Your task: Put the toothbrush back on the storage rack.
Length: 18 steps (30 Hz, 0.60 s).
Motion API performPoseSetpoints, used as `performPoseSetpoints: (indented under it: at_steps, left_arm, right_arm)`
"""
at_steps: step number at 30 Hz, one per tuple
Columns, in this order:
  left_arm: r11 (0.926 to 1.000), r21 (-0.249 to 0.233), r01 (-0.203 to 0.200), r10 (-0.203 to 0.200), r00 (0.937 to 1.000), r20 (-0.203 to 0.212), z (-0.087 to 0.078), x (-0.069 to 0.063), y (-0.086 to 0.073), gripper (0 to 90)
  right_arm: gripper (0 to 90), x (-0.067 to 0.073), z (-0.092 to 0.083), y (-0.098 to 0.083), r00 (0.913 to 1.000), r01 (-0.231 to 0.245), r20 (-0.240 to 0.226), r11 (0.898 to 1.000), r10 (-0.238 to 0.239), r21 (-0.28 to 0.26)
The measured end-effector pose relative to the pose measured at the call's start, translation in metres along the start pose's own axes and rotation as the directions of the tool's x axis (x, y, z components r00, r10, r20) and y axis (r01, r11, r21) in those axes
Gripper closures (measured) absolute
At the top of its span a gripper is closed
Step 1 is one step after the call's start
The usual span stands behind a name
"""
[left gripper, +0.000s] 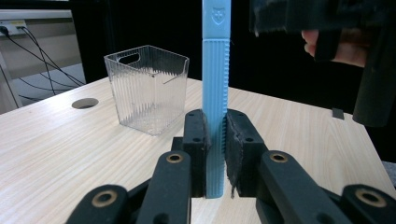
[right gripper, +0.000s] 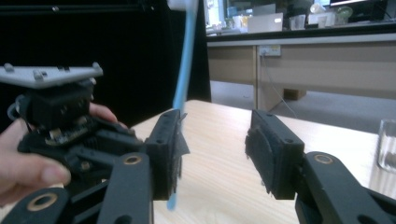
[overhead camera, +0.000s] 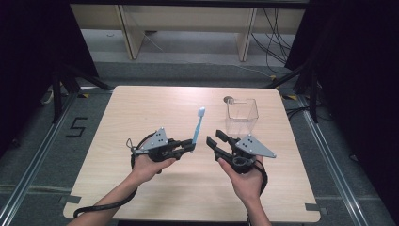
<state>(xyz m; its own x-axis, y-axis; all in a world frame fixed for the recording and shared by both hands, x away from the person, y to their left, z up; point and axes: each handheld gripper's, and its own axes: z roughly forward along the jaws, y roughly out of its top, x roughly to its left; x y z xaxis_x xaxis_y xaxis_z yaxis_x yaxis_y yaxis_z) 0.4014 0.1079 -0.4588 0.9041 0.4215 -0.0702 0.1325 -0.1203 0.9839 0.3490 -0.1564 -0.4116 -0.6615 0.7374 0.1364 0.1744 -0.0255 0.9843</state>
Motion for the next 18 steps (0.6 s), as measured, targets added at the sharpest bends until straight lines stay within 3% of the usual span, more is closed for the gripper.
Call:
performPoseSetpoints:
  at_steps: [3,4,8,9,11,13,15,18]
  left_arm:
    - [1.0000,-0.004,0.005,-0.005,1.0000,0.002,0.003,-0.003,0.000,78.5]
    - [1.0000,0.001,0.004,-0.004,1.0000,0.003,0.004,-0.003,0.000,78.5]
    - [1.0000,0.007,0.000,0.000,1.0000,0.007,0.006,-0.006,0.000,78.6]
    - [0.9999,-0.011,0.002,-0.002,0.9999,0.015,0.008,-0.007,-0.001,78.5]
    - [1.0000,0.005,-0.003,0.003,1.0000,0.005,0.008,-0.009,0.000,78.5]
    - [1.0000,0.005,-0.002,0.002,1.0000,0.005,0.009,-0.010,0.000,78.6]
    - [1.0000,0.008,-0.005,0.005,1.0000,0.005,0.010,-0.011,0.000,78.6]
    - [1.0000,-0.006,-0.002,0.002,1.0000,0.008,0.013,-0.013,-0.001,78.6]
  right_arm:
    - [57.3,0.001,0.004,0.007,0.9998,0.017,-0.012,1.000,-0.017,-0.015]
    - [57.7,0.003,0.006,0.009,0.9996,-0.001,-0.028,1.000,0.000,-0.013]
    - [58.8,0.005,0.011,0.012,0.9996,0.013,-0.023,1.000,-0.014,-0.022]
    - [59.4,0.007,0.013,0.012,0.9996,-0.008,-0.028,1.000,0.007,-0.026]
    - [60.1,0.006,0.014,0.013,0.9996,0.017,-0.021,0.999,-0.018,-0.027]
    - [61.4,0.008,0.016,0.013,0.9994,-0.027,-0.025,0.999,0.026,-0.030]
    - [62.8,0.006,0.017,0.013,0.9998,-0.008,-0.019,0.999,0.007,-0.050]
    - [64.5,0.007,0.018,0.015,0.9992,-0.036,-0.020,0.998,0.035,-0.050]
